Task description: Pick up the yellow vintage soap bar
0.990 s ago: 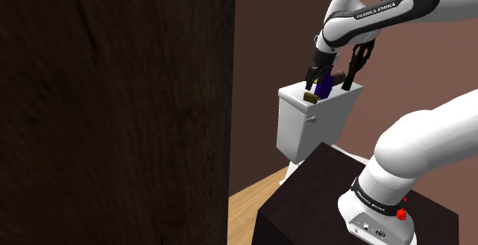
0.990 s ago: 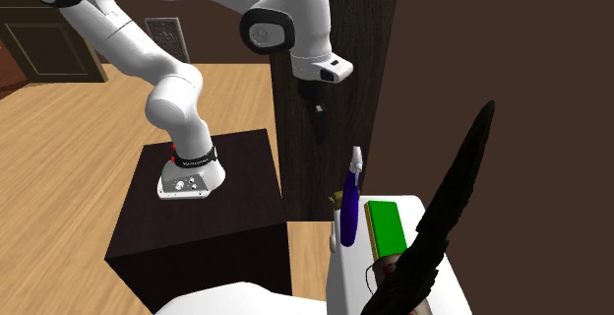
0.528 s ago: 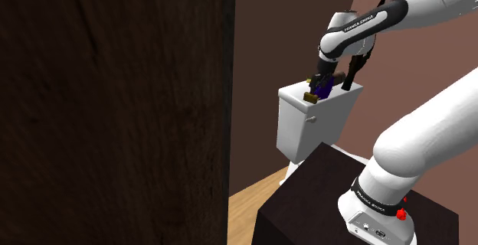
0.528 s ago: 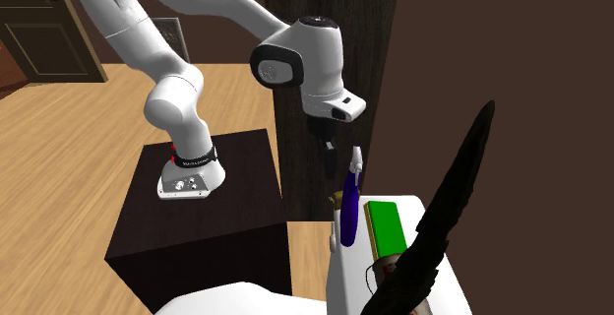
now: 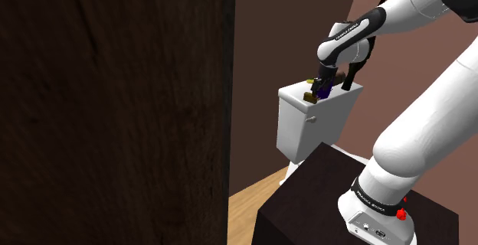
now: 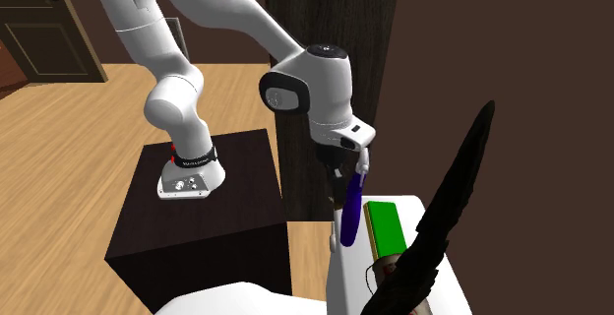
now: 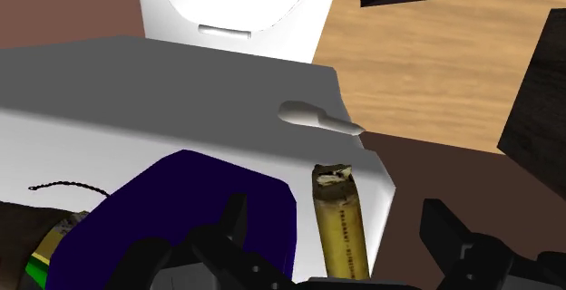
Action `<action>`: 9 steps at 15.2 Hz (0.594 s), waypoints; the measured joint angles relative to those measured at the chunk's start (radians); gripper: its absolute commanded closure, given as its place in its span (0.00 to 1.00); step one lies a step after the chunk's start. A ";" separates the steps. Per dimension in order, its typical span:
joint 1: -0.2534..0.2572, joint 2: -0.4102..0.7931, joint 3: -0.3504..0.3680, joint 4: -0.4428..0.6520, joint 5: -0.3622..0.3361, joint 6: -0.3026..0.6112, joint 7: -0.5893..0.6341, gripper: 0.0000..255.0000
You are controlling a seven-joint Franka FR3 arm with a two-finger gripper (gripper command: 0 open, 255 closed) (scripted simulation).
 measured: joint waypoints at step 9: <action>0.007 0.056 -0.011 -0.027 0.029 0.068 -0.019 1.00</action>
